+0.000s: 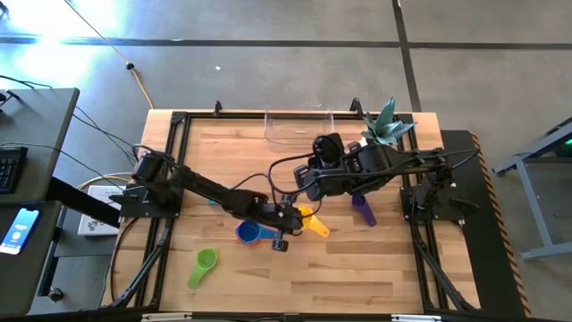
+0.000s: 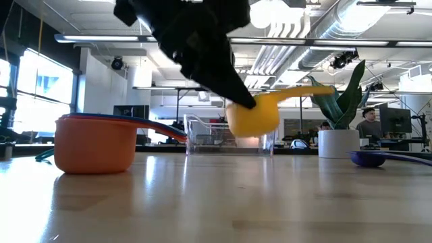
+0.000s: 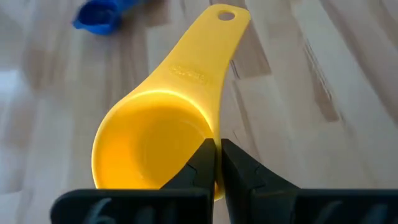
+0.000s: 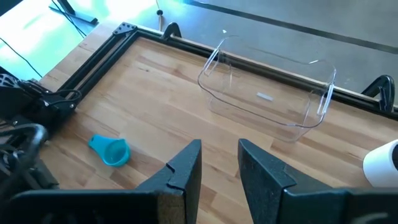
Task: Nest measuring cups in basket
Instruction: Stack the yellow measuring cup on top of the blue measuring cup
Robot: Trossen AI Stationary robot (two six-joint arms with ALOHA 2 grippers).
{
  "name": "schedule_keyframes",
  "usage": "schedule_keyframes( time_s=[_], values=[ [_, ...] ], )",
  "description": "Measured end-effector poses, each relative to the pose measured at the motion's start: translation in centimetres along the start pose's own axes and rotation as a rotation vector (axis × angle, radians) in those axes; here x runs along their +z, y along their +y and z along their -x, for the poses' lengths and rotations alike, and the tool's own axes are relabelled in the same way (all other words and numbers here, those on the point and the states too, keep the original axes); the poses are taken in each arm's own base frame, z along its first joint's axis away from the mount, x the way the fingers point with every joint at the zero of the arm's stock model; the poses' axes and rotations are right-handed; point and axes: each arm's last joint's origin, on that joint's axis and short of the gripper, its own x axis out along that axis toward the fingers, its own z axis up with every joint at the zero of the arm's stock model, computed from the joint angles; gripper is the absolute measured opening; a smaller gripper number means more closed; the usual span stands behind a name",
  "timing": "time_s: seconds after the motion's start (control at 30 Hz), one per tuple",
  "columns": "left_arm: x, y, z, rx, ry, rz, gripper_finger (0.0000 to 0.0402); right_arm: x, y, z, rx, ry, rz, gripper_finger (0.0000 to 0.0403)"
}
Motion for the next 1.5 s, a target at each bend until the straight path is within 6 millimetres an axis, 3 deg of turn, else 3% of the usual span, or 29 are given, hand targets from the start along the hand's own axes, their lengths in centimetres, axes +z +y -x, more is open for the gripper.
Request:
schedule_keyframes(
  time_s=[0.4, 0.67, 0.87, 1.03, 1.5],
  values=[
    [0.7, 1.2, 6.8, 0.19, 0.086, 0.219, 0.0005, 0.8, -0.4, -0.7, -0.047, -0.055, 0.033, 0.0097],
    [0.1, 1.5, 11.4, 0.276, 0.146, 0.54, 0.0005, 2.1, -1.2, -2.3, -0.056, 0.028, 0.225, 0.0097],
    [-0.8, 0.4, 13.8, 0.296, 0.205, 0.788, 0.0005, 2.9, -1.7, -3.2, -0.025, 0.114, 0.348, 0.0097],
    [-1.2, -1.7, 14.3, 0.272, 0.229, 0.813, 0.0005, 3.3, -1.9, -3.7, -0.03, 0.119, 0.407, 0.0097],
    [-2.4, -5.9, 12.4, 0.245, 0.303, 0.725, 0.0005, 3.6, -2.2, -4.1, -0.011, 0.148, 0.466, 0.0097]
  ],
)
